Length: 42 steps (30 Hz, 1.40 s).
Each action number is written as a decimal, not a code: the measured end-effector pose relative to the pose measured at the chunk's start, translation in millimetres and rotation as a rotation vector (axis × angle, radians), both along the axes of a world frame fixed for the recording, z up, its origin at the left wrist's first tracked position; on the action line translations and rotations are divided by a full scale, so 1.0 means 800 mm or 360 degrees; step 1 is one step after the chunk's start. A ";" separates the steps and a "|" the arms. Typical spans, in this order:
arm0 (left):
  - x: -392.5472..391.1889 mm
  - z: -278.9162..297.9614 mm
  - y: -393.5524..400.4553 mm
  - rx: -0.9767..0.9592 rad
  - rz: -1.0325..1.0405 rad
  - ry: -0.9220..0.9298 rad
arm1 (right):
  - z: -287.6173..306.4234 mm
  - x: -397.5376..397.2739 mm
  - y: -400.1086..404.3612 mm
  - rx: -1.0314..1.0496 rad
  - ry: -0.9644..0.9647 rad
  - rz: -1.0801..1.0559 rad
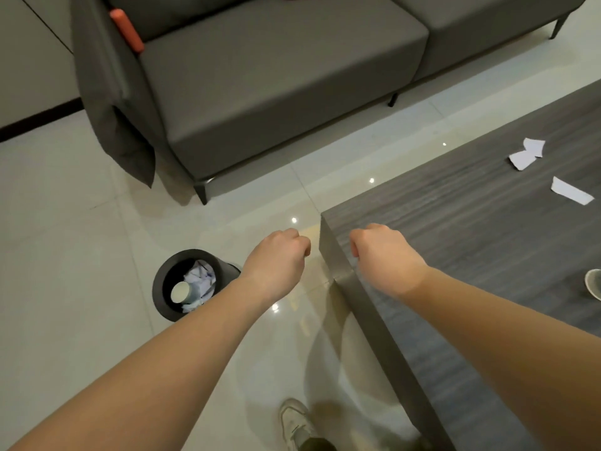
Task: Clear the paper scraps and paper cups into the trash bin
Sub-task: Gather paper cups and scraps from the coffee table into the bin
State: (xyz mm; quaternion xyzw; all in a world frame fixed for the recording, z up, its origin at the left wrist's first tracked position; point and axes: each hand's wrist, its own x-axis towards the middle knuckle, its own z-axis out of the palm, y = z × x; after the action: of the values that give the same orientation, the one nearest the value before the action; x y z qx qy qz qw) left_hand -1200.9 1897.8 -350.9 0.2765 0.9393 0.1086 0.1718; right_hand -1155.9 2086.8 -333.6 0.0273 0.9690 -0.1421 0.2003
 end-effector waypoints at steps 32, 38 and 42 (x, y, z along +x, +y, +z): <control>-0.083 -0.087 -0.317 -0.0074 0.1218 -0.0194 | -0.090 -0.227 -0.360 -0.0119 -0.0166 0.0931; -0.096 -0.147 -0.344 0.0047 0.1348 -0.0228 | -0.159 -0.241 -0.404 -0.0155 -0.0116 0.1100; -0.094 -0.195 -0.363 0.0114 0.1448 -0.0270 | -0.213 -0.243 -0.436 -0.0079 -0.0168 0.1178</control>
State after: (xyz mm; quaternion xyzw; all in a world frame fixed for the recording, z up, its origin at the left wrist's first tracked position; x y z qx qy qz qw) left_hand -1276.2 1607.2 -507.3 -0.1678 0.9434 0.2276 0.1731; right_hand -1350.5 1737.7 -503.9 -0.3224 0.8979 -0.0820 0.2882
